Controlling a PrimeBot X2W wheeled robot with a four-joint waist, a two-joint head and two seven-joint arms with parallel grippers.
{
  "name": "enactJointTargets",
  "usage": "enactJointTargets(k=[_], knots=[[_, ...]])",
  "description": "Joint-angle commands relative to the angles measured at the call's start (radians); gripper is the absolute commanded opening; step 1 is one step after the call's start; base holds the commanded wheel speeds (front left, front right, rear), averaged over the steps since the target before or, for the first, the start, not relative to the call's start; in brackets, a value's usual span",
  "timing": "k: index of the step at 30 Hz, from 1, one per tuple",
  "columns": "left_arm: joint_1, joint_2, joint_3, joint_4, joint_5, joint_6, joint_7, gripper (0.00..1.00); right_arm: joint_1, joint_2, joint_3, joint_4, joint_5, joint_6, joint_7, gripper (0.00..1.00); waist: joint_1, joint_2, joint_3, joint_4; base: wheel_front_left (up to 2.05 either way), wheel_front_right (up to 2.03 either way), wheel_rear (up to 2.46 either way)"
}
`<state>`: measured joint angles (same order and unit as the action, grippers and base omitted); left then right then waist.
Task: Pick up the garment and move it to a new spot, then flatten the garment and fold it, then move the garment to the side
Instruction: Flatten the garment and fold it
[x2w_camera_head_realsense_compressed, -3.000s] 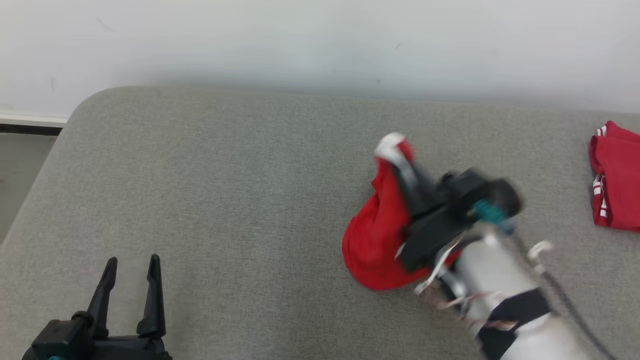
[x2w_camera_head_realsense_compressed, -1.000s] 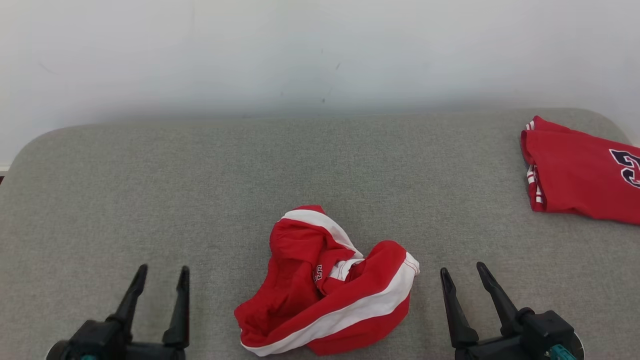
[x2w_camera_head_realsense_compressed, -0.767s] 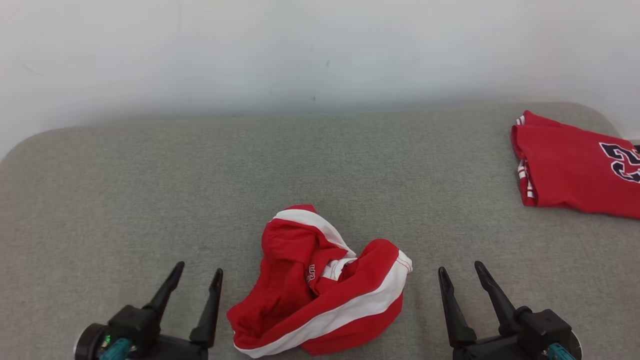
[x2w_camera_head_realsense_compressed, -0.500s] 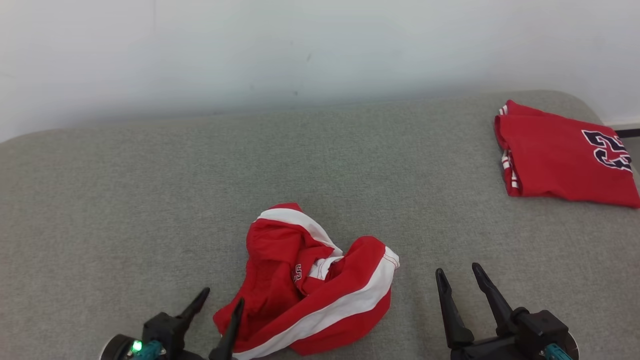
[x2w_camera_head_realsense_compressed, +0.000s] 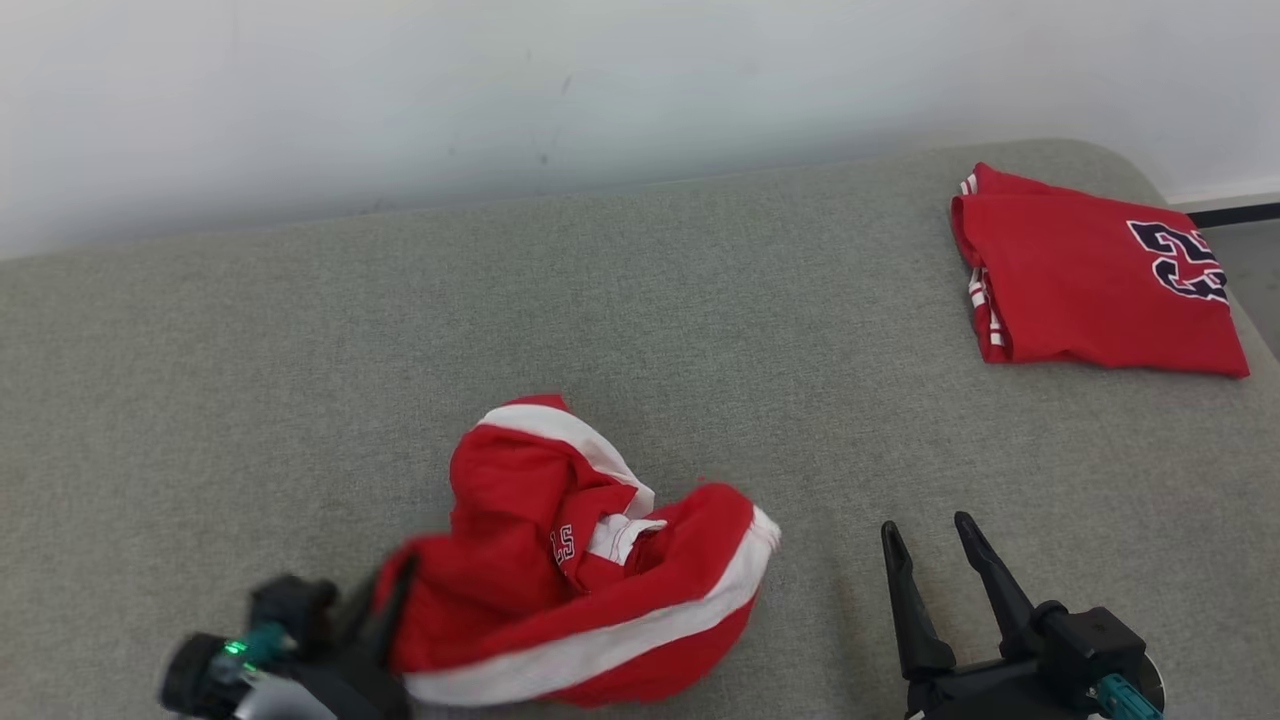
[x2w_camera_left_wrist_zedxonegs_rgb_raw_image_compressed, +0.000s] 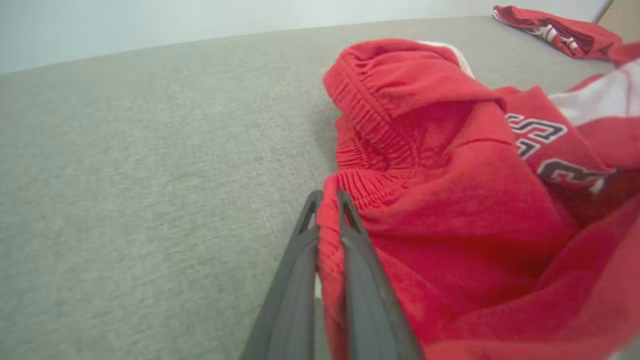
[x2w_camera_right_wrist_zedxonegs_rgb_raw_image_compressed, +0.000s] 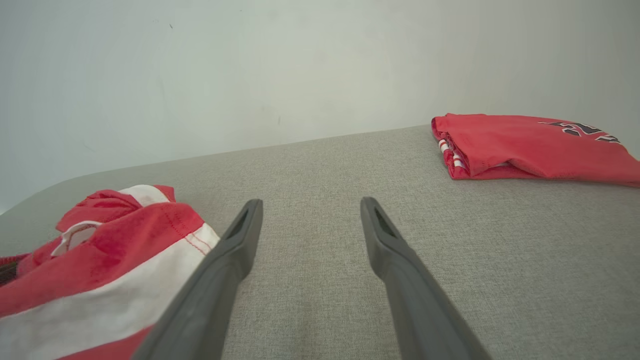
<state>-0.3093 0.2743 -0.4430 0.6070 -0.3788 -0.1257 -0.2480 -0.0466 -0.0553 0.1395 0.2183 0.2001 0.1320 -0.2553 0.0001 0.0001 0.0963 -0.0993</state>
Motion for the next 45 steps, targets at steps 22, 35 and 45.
enactJointTargets(k=[22,35,45], knots=[[0.123,-0.015,0.367,-0.282,0.037,0.097,-0.016,1.00,-0.006,0.005,-0.032,0.029,-0.012,-0.003,-0.009,1.00,-0.0001,-0.0001,-0.051,0.064,0.00,0.00,0.00],[0.330,-0.123,0.525,-0.545,0.154,0.027,-0.016,1.00,0.019,0.005,-0.022,0.030,-0.006,-0.003,-0.010,1.00,-0.0001,-0.0001,-0.073,0.131,0.00,0.00,0.00],[0.364,-0.160,0.553,-0.553,0.187,-0.001,-0.016,1.00,0.020,0.005,-0.017,0.050,0.002,-0.003,0.001,1.00,-0.0001,-0.0001,-0.069,0.151,0.00,0.00,0.00]])
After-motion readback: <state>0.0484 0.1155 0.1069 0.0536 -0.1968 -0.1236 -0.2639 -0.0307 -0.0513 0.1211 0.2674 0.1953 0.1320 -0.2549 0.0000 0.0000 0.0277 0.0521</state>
